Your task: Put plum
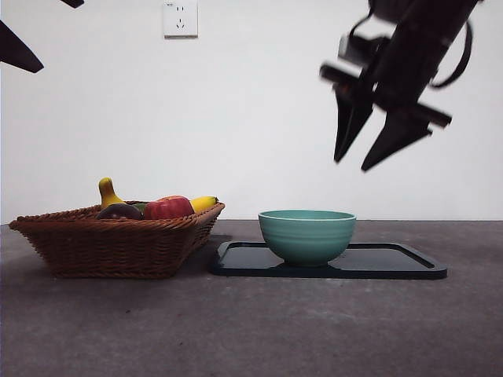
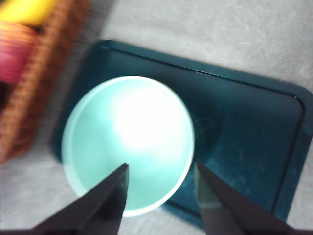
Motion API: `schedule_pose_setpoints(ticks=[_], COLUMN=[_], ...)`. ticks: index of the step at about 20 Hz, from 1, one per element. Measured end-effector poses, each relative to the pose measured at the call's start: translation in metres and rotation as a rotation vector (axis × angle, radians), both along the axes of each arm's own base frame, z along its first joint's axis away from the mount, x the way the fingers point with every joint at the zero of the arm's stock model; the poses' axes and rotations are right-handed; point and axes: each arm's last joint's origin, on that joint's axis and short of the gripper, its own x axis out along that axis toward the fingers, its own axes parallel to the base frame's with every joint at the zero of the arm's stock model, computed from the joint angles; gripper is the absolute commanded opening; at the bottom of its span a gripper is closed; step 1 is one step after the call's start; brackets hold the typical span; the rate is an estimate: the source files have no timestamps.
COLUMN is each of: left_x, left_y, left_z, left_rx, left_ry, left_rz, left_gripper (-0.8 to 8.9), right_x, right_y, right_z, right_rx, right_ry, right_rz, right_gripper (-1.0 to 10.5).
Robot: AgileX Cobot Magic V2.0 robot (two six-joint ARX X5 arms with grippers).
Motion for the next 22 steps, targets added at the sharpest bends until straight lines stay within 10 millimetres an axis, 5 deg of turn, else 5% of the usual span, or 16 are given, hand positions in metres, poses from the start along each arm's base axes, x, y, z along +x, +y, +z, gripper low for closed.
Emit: schedule_pose_setpoints(ticks=[9, 11, 18, 22], left_x=[-0.002, -0.002, -0.002, -0.002], left_y=[0.001, 0.001, 0.001, 0.001], left_z=[-0.002, -0.002, -0.002, -0.002], left_rx=[0.008, 0.01, 0.01, 0.01], left_ry=[0.025, 0.032, 0.032, 0.03], left_rz=[0.0, 0.0, 0.0, 0.0], left_gripper=[4.06, 4.06, 4.06, 4.06], right_x=[0.03, 0.031, 0.032, 0.013], right_y=[0.008, 0.008, 0.007, 0.001], right_z=[-0.06, -0.066, -0.061, -0.008], right_rx=[-0.036, -0.043, -0.057, -0.018], right_ry=[0.091, 0.103, 0.07, -0.049], right_rz=[-0.004, -0.006, -0.018, -0.022], right_gripper=[2.1, 0.7, 0.0, 0.0])
